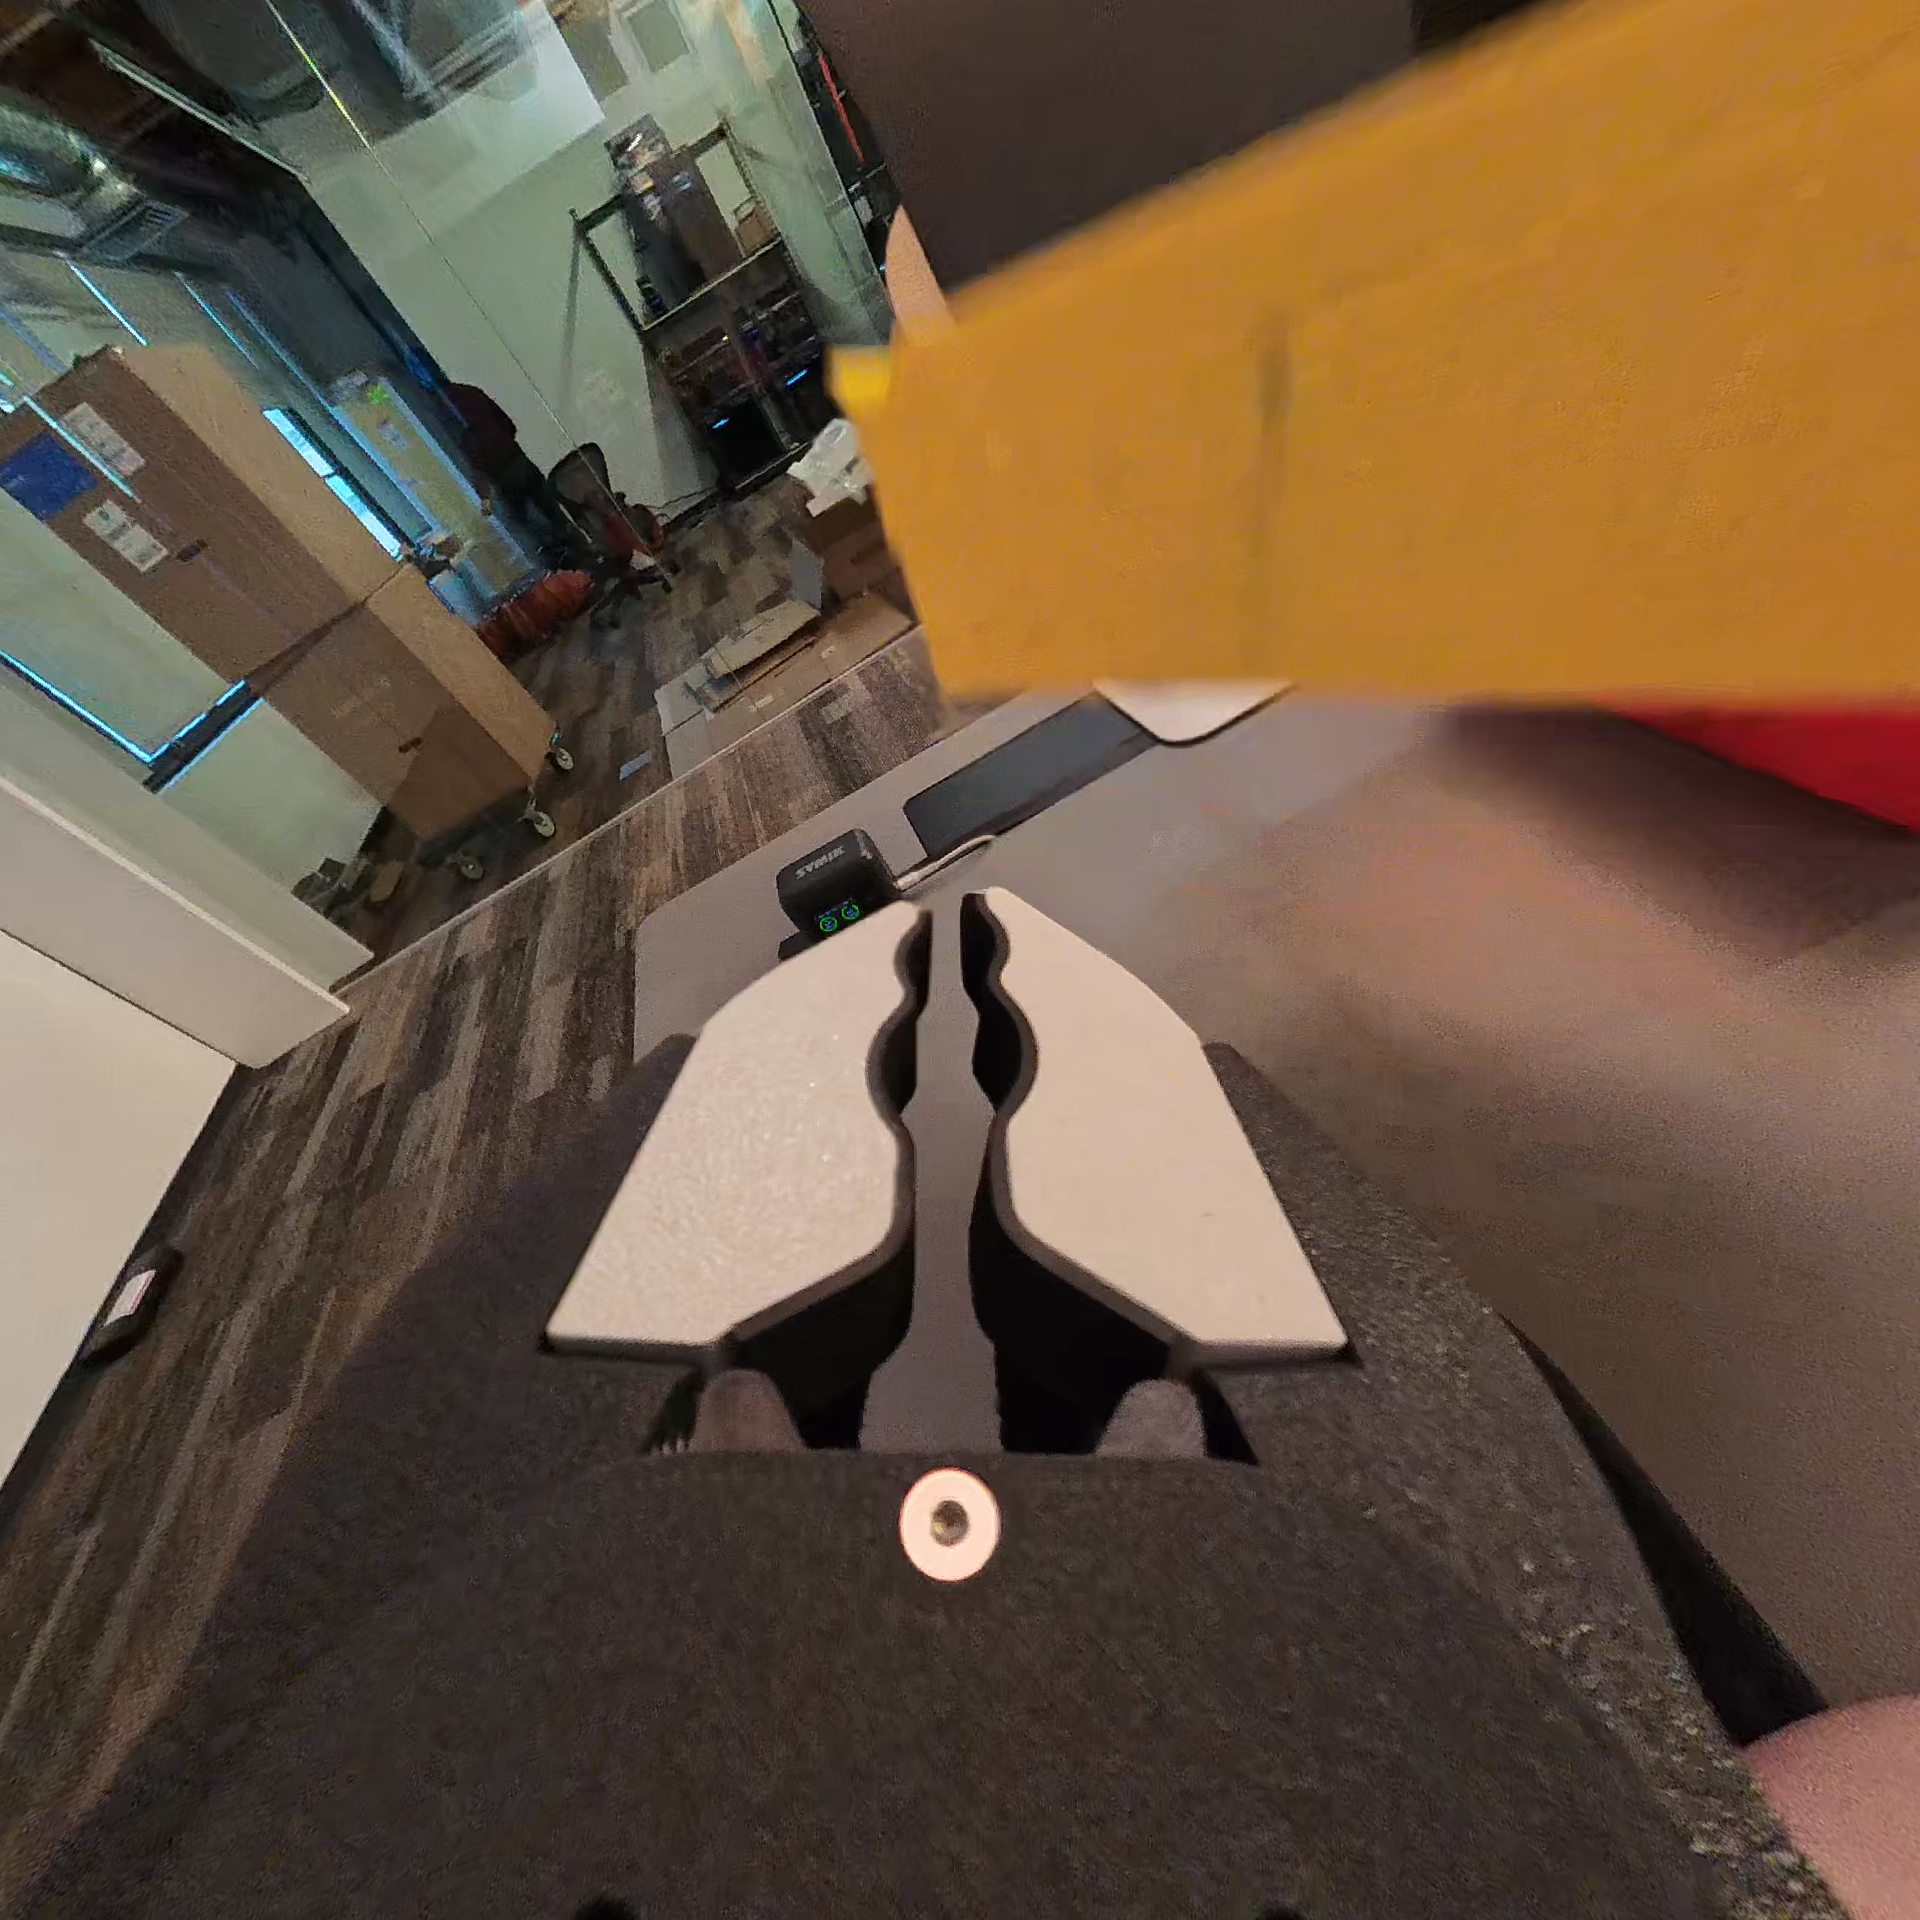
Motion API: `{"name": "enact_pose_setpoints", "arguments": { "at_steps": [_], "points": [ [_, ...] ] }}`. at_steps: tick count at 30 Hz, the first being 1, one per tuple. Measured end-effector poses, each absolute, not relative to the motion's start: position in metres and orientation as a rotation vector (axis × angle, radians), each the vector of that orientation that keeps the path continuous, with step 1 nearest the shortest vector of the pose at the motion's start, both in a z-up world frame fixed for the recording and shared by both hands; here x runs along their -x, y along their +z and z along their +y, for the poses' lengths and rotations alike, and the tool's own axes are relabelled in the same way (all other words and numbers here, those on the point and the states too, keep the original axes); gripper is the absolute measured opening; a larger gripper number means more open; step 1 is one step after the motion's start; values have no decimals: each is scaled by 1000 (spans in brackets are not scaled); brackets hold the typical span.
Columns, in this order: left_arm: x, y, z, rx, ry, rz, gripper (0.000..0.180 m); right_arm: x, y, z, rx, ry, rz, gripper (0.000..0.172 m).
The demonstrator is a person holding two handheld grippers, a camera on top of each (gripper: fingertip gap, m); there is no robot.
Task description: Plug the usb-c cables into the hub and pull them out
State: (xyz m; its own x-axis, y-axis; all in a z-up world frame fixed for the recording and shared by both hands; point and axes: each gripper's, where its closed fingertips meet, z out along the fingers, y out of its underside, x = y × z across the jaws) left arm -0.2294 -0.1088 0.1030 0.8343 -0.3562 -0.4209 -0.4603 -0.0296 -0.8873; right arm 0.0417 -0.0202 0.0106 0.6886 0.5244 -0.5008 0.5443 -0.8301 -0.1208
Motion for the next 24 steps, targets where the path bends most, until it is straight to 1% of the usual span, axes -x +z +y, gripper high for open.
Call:
{"name": "enact_pose_setpoints", "arguments": {
  "at_steps": [3,5,7,10,13,16,21,24],
  "points": [
    [233,105,-107,1654,94,610,9,-99,70,-9,-2989,-996,878,4],
    [237,105,-104,1674,102,574,12,-159,98,-6,-3091,-1053,792,4],
    [242,102,-99,1715,116,538,13,-230,112,-8,-3187,-1056,631,3],
    [246,98,-89,1785,170,488,16,-342,108,-21,-3327,-903,345,2],
    [239,97,-80,1834,190,472,19,-448,76,-42,-3431,-646,79,3],
    [231,95,-76,1882,163,453,19,-527,23,-70,-3411,-477,-199,3],
    [213,101,-67,1906,116,421,20,-577,-67,-97,-3297,-371,-357,3],
    [195,106,-61,1900,90,433,20,-575,-104,-93,-3264,-418,-310,3]
  ]
}}
